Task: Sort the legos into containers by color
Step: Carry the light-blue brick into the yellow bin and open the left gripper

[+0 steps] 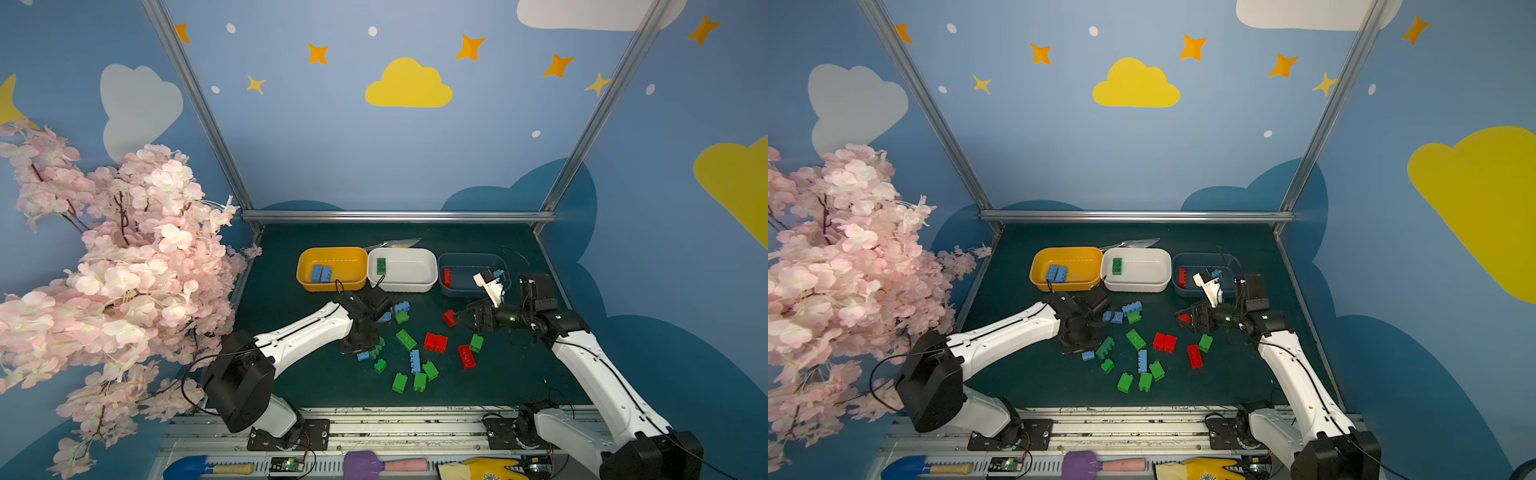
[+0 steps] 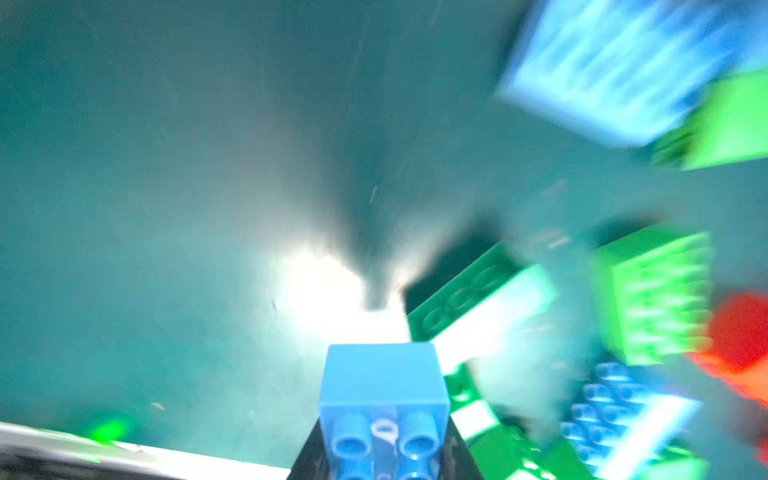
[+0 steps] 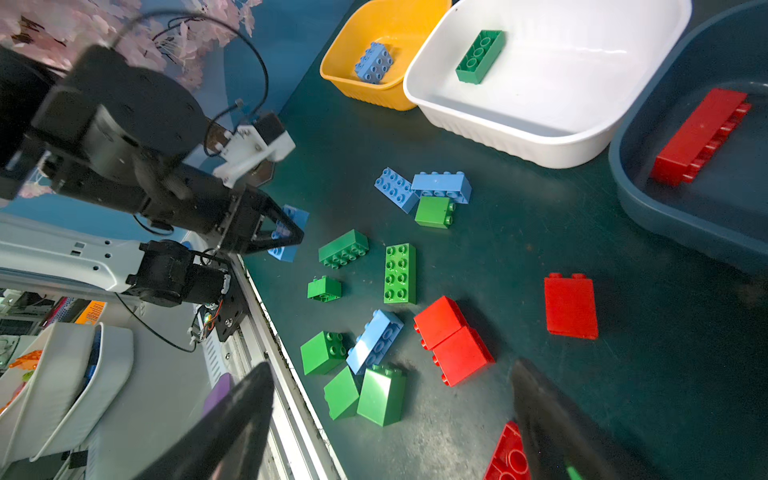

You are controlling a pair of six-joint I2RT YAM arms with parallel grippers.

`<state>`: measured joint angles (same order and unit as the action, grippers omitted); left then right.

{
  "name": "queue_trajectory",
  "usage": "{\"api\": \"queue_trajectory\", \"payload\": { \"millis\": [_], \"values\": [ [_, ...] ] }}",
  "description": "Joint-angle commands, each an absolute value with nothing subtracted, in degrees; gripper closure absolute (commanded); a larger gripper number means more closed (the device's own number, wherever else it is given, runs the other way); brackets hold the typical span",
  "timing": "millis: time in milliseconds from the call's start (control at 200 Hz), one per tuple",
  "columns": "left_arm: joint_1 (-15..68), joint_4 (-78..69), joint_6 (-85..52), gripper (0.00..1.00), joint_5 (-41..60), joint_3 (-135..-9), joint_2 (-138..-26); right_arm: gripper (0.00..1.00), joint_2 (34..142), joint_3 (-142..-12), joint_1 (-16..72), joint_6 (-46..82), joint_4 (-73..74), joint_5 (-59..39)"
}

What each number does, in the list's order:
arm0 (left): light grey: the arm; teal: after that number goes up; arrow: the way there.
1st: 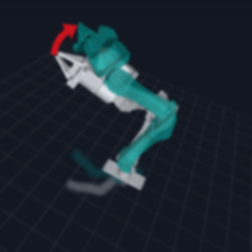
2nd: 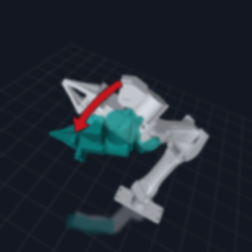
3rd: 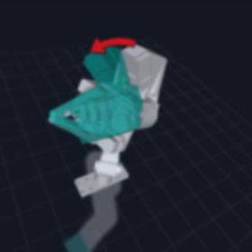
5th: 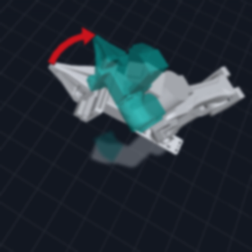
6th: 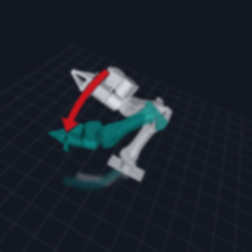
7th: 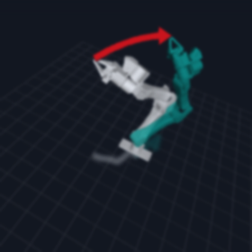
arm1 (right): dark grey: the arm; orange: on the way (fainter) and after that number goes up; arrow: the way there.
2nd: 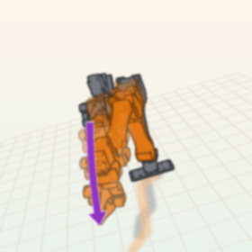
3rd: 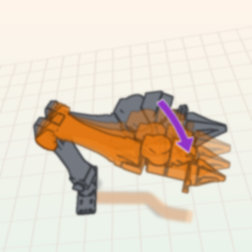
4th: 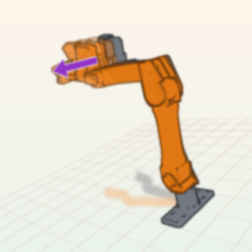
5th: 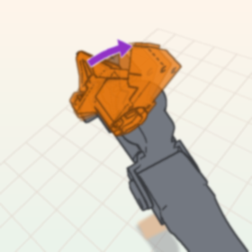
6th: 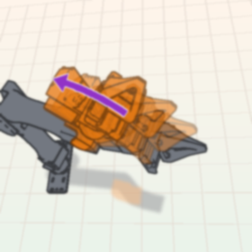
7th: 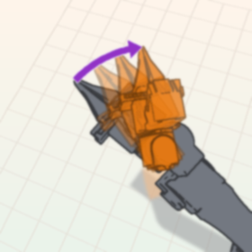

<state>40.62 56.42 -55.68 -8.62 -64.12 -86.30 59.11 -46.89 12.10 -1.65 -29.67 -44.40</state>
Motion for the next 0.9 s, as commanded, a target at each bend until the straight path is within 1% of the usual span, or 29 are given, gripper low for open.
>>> {"api": "queue_trajectory", "payload": {
  "millis": [0,195,365,566,896],
  "values": [
    [36.1,61.6,-41.2,0.74,-13.5,-69.2,-86.8,0.12,59.1,-46.6,12.1,0.8,-26.1,-46.7],
    [26.3,58.5,-26.2,0.74,-15.8,-80.2,-93.6,0.12,59.6,-47.1,12.3,2.7,-23.9,-47.2],
    [19.5,52.8,-19.1,0.73,-14.4,-88.2,-101.0,0.12,60.4,-47.5,12.4,2.9,-23.5,-47.2],
    [15.2,50.1,-15.4,0.72,-13.5,-97.6,-111.8,0.12,61.1,-48.5,12.4,2.0,-24.4,-46.4],
    [11.7,50.4,-13.1,0.71,-13.3,-110.2,-127.0,0.12,63.0,-49.6,12.3,0.5,-25.9,-45.4]
  ]
}}
